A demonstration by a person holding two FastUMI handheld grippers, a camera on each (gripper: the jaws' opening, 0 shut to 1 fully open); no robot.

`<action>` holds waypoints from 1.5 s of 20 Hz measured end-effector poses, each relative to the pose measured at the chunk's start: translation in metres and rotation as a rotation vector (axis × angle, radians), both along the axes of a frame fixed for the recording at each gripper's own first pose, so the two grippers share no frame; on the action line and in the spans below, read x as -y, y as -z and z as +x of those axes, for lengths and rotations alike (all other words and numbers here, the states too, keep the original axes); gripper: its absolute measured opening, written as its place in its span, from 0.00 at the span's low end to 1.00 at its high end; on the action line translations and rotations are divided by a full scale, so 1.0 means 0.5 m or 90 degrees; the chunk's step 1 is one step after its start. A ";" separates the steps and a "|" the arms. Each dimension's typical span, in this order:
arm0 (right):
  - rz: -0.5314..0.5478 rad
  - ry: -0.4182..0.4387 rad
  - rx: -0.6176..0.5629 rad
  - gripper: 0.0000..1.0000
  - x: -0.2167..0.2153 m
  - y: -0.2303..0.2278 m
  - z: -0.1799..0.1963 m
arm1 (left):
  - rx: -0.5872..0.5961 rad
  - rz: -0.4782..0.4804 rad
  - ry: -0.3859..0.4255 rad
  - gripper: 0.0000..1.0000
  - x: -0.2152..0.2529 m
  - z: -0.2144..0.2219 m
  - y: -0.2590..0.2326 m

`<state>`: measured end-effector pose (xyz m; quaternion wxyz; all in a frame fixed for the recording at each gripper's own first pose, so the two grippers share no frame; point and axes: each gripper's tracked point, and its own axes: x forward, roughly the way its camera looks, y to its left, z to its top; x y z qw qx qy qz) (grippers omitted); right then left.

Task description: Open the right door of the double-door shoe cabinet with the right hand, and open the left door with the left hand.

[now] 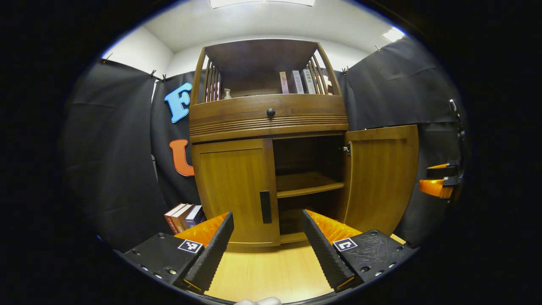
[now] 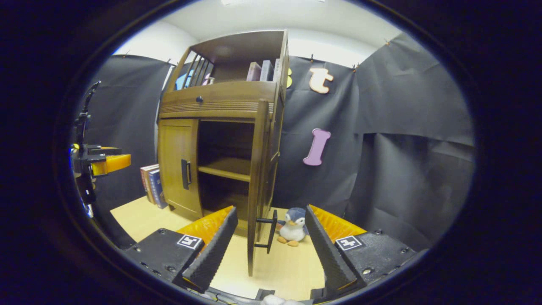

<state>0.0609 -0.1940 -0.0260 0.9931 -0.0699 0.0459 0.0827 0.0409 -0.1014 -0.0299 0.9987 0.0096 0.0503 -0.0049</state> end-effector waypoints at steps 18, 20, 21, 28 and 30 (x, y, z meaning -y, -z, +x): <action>0.075 0.056 -0.033 1.00 -0.350 0.053 -0.035 | -0.018 0.002 0.000 0.96 -0.138 0.057 0.113; 0.066 0.059 -0.031 1.00 -0.347 0.038 -0.029 | -0.017 0.000 0.004 0.96 -0.126 0.088 0.116; 0.063 0.062 -0.029 1.00 -0.342 0.032 -0.025 | -0.011 -0.001 0.007 0.96 -0.117 0.107 0.113; 0.046 0.074 -0.035 1.00 -0.326 0.010 -0.001 | 0.009 -0.006 0.018 0.96 -0.049 0.295 0.133; 0.042 0.081 -0.044 1.00 -0.321 0.011 0.009 | 0.007 -0.007 0.021 0.96 -0.028 0.347 0.155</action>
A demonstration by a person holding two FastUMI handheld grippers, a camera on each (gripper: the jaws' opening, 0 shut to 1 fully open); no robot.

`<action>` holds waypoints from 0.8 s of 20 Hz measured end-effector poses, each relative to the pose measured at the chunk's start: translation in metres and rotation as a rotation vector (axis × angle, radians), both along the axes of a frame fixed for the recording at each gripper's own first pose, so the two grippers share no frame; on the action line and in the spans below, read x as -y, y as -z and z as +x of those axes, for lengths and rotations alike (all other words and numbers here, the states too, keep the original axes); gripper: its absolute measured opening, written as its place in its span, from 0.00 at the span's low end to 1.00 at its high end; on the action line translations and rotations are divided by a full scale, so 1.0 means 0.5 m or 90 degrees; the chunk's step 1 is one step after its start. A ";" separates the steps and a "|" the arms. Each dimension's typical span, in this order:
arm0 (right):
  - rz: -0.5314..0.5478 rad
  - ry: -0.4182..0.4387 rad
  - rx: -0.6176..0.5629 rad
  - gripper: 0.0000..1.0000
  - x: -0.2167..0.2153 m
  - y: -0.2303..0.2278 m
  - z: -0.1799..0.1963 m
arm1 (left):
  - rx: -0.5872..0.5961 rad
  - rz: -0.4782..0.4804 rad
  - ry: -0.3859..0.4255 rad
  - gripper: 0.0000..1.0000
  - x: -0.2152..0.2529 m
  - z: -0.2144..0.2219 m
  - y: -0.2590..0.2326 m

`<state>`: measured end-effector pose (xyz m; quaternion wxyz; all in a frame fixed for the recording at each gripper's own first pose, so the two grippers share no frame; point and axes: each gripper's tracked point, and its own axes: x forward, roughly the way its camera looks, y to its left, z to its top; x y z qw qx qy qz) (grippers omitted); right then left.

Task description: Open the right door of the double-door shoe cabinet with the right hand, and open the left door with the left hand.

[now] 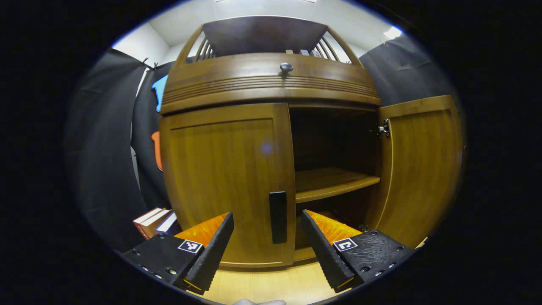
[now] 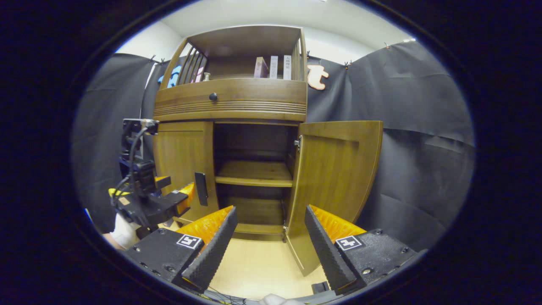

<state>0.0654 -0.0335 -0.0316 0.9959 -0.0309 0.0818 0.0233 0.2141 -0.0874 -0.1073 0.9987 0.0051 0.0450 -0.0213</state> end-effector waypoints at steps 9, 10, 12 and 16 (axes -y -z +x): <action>-0.025 -0.004 -0.020 1.00 0.003 0.006 0.011 | -0.035 0.001 -0.004 0.87 0.027 0.155 0.105; -0.027 -0.003 -0.024 1.00 0.007 0.011 0.012 | -0.039 0.001 -0.005 0.62 0.030 0.160 0.111; -0.030 0.002 -0.035 1.00 0.018 0.026 0.011 | -0.042 0.006 -0.014 0.44 0.023 0.169 0.118; -0.013 0.010 -0.051 1.00 0.033 0.041 0.002 | -0.032 0.007 0.007 0.41 0.029 0.169 0.118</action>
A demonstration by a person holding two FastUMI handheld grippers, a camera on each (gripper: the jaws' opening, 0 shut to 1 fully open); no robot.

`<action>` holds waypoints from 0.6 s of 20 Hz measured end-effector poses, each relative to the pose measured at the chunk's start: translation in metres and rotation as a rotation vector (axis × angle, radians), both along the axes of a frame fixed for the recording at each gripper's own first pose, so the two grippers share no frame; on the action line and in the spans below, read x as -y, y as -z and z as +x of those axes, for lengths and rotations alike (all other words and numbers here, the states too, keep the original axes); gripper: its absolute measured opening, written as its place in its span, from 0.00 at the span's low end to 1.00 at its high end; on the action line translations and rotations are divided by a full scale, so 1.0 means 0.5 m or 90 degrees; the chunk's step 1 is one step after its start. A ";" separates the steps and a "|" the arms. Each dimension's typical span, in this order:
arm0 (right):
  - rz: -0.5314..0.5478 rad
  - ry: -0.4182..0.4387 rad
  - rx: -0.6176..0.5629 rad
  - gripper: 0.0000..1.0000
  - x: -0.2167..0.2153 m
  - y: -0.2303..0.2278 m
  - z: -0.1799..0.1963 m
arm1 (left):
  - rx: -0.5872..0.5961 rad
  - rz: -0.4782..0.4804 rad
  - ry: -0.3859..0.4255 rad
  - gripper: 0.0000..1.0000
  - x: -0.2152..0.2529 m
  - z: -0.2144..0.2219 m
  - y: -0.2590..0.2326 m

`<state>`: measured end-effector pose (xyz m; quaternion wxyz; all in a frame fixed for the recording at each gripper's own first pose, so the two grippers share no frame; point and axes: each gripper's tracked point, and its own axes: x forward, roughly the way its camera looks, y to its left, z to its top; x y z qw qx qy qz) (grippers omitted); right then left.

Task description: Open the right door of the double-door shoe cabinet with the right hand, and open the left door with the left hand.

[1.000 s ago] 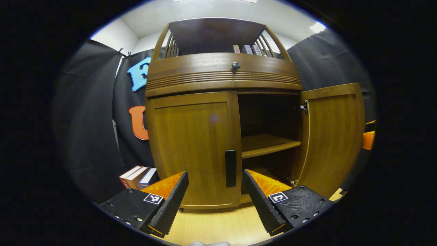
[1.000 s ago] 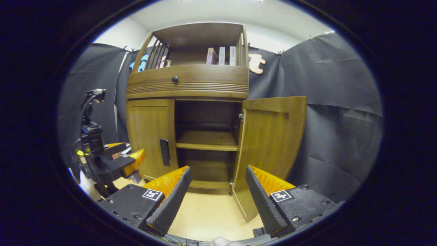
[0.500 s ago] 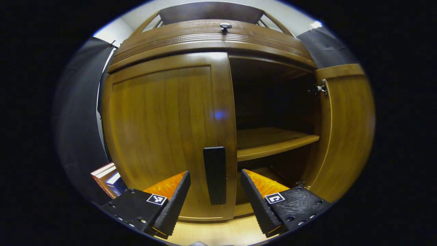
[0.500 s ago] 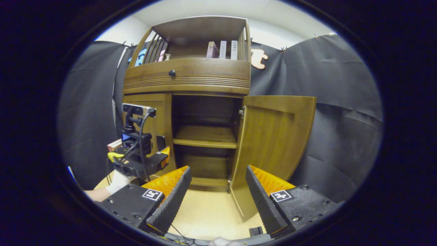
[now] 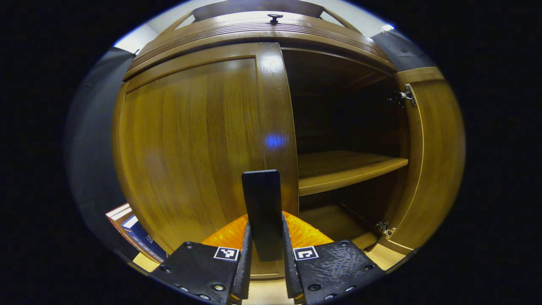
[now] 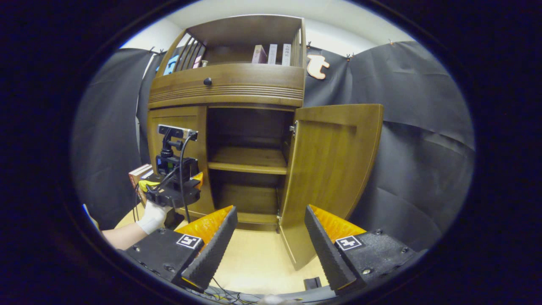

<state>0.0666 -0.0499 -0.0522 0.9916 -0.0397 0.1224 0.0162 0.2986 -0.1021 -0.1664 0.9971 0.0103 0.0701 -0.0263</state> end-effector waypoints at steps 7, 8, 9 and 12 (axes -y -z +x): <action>0.012 -0.004 0.002 1.00 -0.002 0.003 -0.016 | -0.011 -0.038 0.044 0.34 -0.003 -0.046 0.001; 0.014 -0.006 0.003 1.00 -0.003 0.004 -0.017 | -0.010 -0.041 0.050 0.26 -0.005 -0.059 -0.001; 0.016 -0.008 0.000 1.00 -0.006 0.008 -0.018 | -0.012 -0.046 0.056 0.26 -0.007 -0.073 -0.001; 0.026 -0.024 -0.014 1.00 -0.024 0.024 -0.026 | -0.006 -0.054 0.067 0.26 -0.018 -0.117 -0.003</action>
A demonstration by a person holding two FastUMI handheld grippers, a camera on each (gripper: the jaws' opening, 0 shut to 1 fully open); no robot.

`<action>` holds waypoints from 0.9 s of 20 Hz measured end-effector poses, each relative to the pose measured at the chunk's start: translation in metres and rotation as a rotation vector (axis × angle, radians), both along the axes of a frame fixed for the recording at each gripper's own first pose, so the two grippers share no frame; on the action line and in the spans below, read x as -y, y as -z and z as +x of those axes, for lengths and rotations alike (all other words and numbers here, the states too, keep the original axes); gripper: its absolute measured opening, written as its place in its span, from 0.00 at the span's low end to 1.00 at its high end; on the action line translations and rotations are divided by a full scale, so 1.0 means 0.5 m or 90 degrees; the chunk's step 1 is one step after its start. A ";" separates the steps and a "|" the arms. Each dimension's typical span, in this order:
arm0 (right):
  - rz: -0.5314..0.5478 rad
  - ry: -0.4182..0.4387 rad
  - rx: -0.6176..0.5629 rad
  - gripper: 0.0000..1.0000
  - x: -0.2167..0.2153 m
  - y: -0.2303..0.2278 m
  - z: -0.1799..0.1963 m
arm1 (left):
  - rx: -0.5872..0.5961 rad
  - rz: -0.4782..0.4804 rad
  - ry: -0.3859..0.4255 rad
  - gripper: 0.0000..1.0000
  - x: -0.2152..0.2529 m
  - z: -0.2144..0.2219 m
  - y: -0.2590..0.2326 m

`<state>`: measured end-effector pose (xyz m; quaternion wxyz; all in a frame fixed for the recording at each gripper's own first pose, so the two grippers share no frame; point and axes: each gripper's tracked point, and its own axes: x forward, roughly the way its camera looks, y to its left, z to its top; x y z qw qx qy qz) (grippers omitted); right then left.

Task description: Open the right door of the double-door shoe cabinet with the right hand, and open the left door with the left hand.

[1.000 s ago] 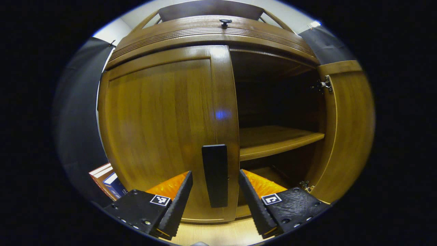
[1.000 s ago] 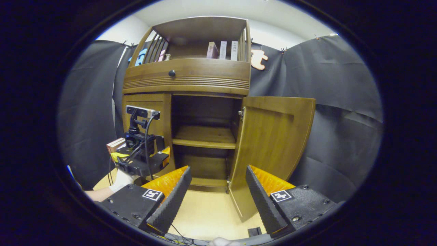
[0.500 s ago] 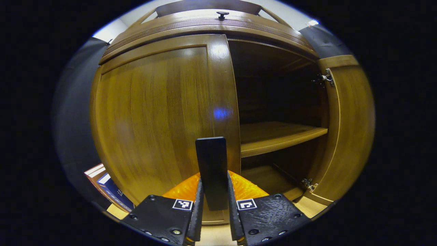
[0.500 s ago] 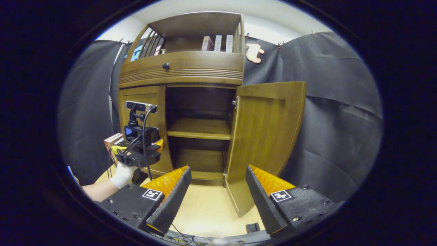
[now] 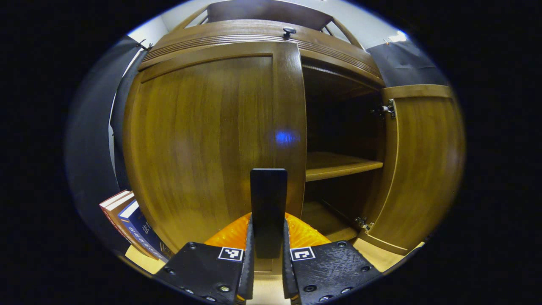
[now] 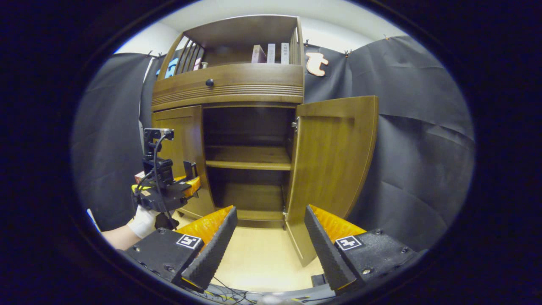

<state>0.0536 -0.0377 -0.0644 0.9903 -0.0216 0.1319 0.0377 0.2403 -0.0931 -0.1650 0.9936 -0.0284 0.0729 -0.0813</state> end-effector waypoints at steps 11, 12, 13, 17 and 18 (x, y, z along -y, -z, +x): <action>0.015 -0.040 -0.014 1.00 -0.062 0.027 -0.027 | -0.001 0.009 0.006 0.18 -0.064 -0.140 -0.002; 0.018 -0.045 -0.015 1.00 -0.070 0.029 -0.032 | -0.003 0.012 0.005 0.18 -0.072 -0.154 -0.001; 0.019 -0.050 -0.016 1.00 -0.077 0.031 -0.035 | -0.002 0.016 0.005 0.18 -0.080 -0.166 -0.002; 0.024 -0.078 -0.021 1.00 -0.114 0.041 -0.047 | 0.004 0.038 -0.004 0.18 -0.117 -0.208 -0.002; 0.025 -0.085 -0.021 1.00 -0.123 0.044 -0.051 | 0.003 0.040 -0.009 0.26 -0.127 -0.218 -0.002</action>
